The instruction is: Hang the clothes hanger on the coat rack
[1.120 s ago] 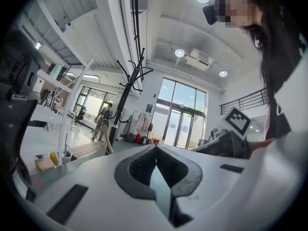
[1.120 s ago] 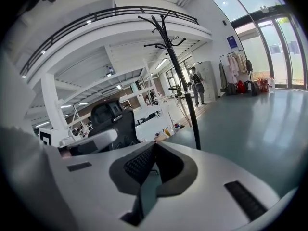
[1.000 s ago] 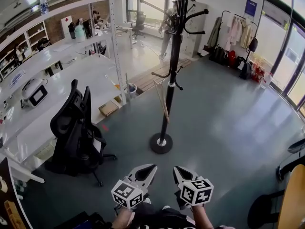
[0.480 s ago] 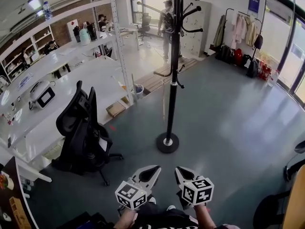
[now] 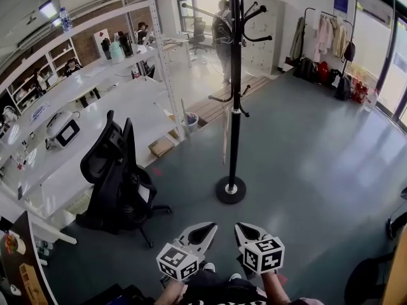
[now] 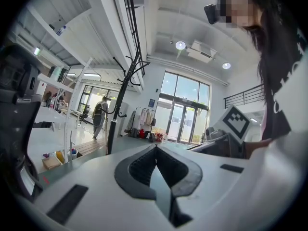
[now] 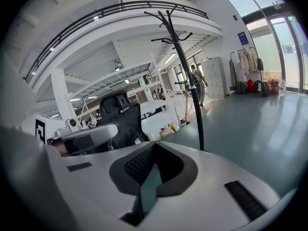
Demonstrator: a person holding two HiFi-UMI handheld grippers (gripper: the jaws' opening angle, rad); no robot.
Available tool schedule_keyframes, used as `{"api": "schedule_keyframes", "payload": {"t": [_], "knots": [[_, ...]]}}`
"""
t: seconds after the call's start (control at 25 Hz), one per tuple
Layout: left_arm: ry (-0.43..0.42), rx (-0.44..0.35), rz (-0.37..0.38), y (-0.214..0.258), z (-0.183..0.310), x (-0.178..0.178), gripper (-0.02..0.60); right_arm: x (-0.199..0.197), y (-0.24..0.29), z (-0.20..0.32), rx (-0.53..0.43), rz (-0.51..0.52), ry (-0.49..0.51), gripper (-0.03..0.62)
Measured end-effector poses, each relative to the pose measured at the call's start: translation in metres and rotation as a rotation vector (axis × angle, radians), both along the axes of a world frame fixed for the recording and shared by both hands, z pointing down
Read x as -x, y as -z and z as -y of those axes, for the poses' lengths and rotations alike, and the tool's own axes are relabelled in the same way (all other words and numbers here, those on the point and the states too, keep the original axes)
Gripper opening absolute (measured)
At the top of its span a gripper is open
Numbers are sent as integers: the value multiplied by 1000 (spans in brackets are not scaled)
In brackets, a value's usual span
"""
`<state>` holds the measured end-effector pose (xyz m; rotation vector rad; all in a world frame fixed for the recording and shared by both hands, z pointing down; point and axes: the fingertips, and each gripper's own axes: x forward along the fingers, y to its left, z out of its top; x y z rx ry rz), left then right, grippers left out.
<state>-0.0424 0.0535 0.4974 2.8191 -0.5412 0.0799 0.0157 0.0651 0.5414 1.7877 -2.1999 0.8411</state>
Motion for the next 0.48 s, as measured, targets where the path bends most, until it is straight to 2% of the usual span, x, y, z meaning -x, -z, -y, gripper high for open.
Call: {"api": "schedule_keyframes", "payload": {"t": [0.48], "knots": [[-16, -3, 11, -2, 0, -7, 0, -10, -5, -5, 13, -6, -23, 9]]}}
